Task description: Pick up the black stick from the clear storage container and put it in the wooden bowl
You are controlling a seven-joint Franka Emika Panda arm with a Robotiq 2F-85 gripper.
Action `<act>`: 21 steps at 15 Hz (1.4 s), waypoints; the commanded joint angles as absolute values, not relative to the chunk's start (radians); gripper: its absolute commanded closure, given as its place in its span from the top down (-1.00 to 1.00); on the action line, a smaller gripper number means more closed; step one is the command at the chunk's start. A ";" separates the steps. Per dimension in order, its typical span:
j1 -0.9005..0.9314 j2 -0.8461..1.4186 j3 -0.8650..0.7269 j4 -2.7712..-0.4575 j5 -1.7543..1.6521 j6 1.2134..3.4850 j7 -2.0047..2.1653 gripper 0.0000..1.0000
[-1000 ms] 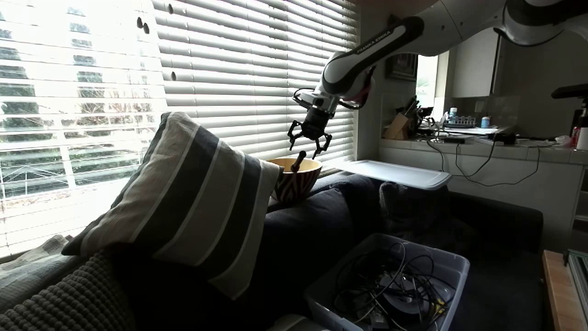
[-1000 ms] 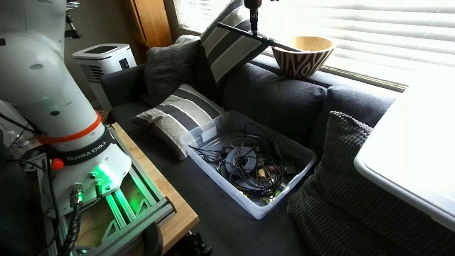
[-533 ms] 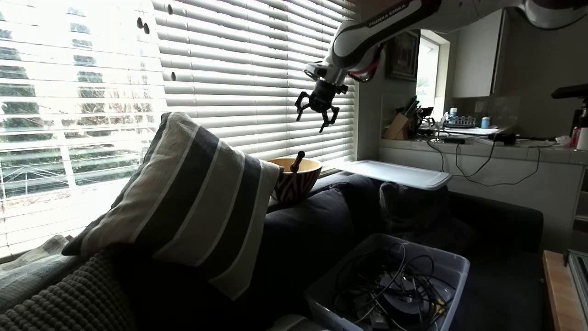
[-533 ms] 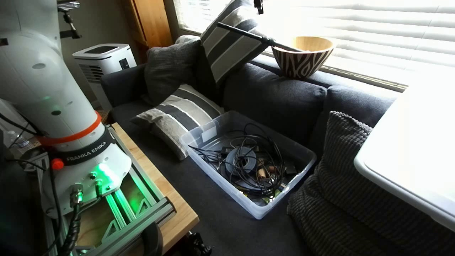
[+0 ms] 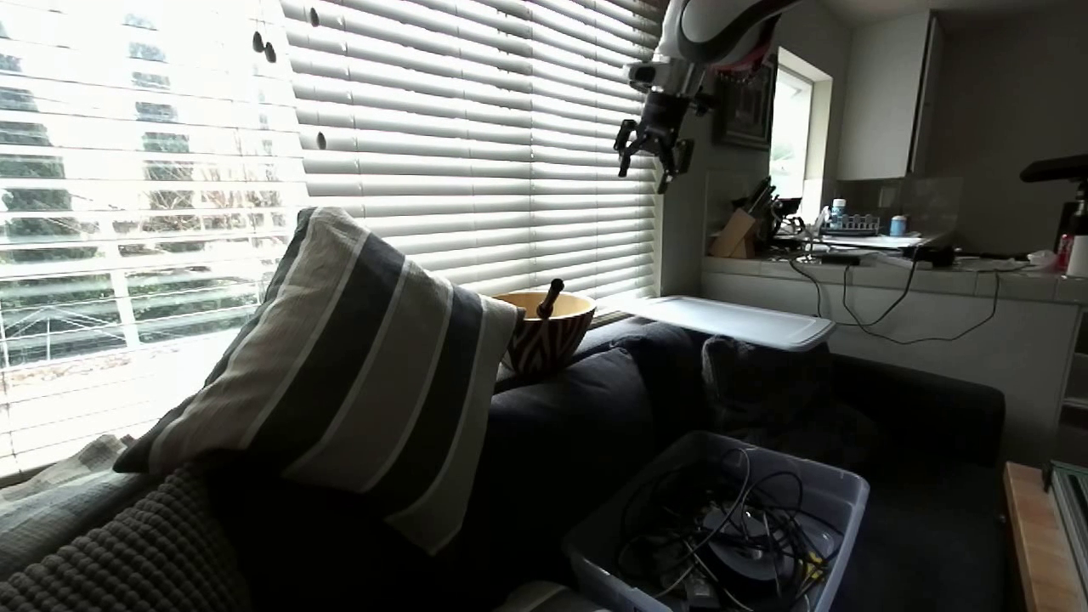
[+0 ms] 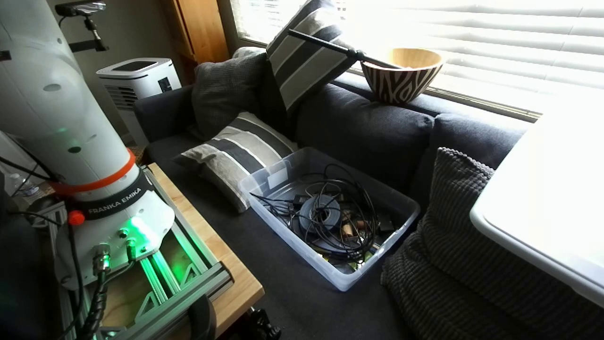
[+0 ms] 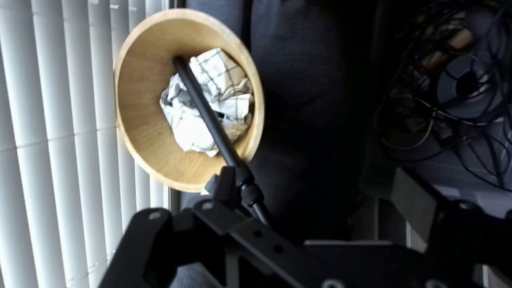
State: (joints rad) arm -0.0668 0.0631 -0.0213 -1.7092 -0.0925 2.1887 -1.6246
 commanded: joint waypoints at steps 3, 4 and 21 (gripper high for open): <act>-0.091 -0.234 -0.082 -2.015 -0.073 2.096 -1.420 1.00; -0.093 -0.278 -0.098 -2.063 -0.052 2.101 -1.395 1.00; -0.094 -0.536 -0.186 -2.260 -0.077 2.167 -1.140 1.00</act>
State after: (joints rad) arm -0.1244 -0.5344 -0.1625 -2.2634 -0.0590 2.1703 -1.1537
